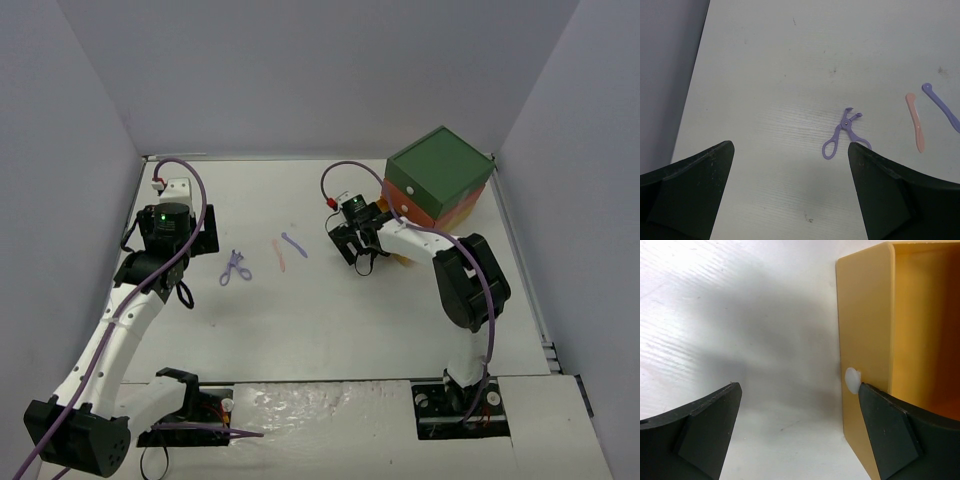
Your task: Organize the makeup
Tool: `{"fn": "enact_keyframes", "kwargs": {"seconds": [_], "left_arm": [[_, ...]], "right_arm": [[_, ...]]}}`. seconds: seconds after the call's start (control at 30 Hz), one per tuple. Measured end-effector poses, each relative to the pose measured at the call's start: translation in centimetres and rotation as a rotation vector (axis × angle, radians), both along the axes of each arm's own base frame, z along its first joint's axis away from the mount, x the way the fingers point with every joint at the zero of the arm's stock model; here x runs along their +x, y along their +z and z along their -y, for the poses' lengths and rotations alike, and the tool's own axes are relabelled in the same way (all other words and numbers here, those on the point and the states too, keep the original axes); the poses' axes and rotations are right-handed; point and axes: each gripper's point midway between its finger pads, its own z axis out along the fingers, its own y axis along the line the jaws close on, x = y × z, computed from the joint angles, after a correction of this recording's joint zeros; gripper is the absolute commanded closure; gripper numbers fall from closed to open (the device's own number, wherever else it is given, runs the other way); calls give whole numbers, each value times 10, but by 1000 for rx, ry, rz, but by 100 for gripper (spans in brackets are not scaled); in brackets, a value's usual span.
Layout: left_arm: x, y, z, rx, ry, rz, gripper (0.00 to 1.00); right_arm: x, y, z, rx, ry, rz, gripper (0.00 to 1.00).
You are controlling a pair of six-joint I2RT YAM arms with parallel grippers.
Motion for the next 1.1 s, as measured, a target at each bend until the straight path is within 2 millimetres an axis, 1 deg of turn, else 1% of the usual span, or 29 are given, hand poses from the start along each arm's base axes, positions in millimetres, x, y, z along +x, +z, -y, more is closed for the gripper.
{"fn": "enact_keyframes", "kwargs": {"seconds": [0.23,0.47,0.67,0.83,0.9,0.97,1.1], "left_arm": [[0,0,0,0,0,0,3],[0,0,0,0,0,0,3],[0,0,0,0,0,0,3],[0,0,0,0,0,0,3],[0,0,0,0,0,0,3],[0,0,0,0,0,0,3],[0,0,0,0,0,0,3]], "right_arm": [[-11,1,-9,36,22,-17,1],[-21,4,-30,92,67,-39,0],[-30,6,-42,121,81,-58,0],[-43,11,-48,129,87,-90,0],[-47,18,-52,136,93,-92,0],[-49,30,-56,151,102,-80,0],[-42,67,-73,214,131,-19,1]]}}
